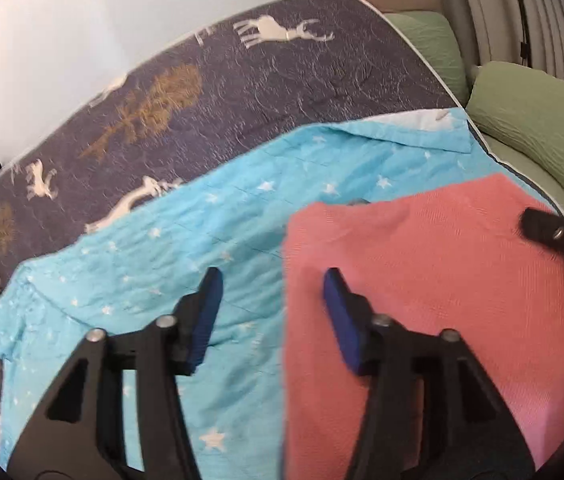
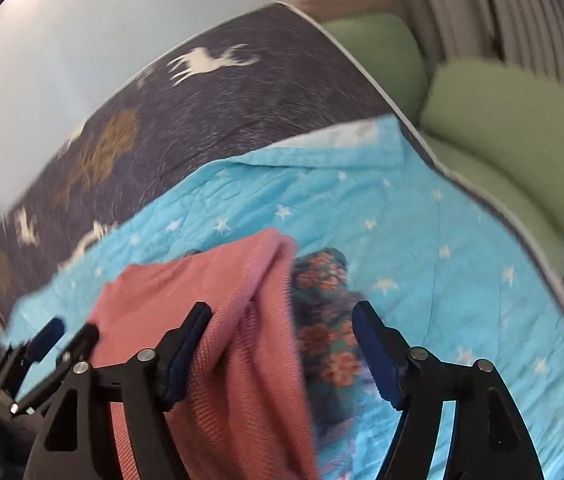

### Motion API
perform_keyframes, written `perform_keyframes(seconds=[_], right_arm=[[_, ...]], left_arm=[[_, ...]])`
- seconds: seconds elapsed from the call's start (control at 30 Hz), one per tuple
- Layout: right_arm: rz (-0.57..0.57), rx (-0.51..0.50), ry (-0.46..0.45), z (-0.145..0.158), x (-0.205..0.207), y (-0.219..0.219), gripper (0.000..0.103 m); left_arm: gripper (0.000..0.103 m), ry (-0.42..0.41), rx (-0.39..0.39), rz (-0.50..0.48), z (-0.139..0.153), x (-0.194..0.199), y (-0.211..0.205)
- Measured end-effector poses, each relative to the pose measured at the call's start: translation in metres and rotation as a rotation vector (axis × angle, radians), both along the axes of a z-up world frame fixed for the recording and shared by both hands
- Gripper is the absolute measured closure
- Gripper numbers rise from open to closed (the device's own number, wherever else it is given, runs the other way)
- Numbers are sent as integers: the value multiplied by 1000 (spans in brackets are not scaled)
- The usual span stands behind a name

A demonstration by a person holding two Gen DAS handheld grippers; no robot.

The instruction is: Fold small clothes

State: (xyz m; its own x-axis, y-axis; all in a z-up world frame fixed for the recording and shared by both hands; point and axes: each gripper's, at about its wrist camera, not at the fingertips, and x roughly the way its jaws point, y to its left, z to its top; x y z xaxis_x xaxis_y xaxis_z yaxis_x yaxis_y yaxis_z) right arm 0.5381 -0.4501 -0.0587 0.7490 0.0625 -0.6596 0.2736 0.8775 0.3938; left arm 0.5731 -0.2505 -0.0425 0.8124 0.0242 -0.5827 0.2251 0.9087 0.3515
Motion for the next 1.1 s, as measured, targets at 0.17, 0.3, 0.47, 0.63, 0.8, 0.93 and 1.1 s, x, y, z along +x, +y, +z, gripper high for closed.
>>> perform_keyframes(seconds=[0.17,0.3,0.47,0.63,0.8,0.93,1.1], right_arm=[[-58,-10,7,28,-41,-19,28],[59,-75,-65,75,-112,-9,28],[192,-127,-112,109,-231,35,28],[200,-180,-161,127,-336,74,23],[160,-240,-238,142,-423,102,20],[110,-282,-247,145,-468,117,19],[61,-288,-247,142,-498,120,19]], left_arm=[[47,10,-16,-55,20,-33,24],[45,64,-166,-97,46,-88,56],[21,16,-227,-190,79,-214,70],[18,-92,-116,-197,93,-328,70],[17,-140,-146,-220,110,-418,76],[17,-149,-202,-195,124,-455,88],[16,-151,-250,-171,133,-480,104]])
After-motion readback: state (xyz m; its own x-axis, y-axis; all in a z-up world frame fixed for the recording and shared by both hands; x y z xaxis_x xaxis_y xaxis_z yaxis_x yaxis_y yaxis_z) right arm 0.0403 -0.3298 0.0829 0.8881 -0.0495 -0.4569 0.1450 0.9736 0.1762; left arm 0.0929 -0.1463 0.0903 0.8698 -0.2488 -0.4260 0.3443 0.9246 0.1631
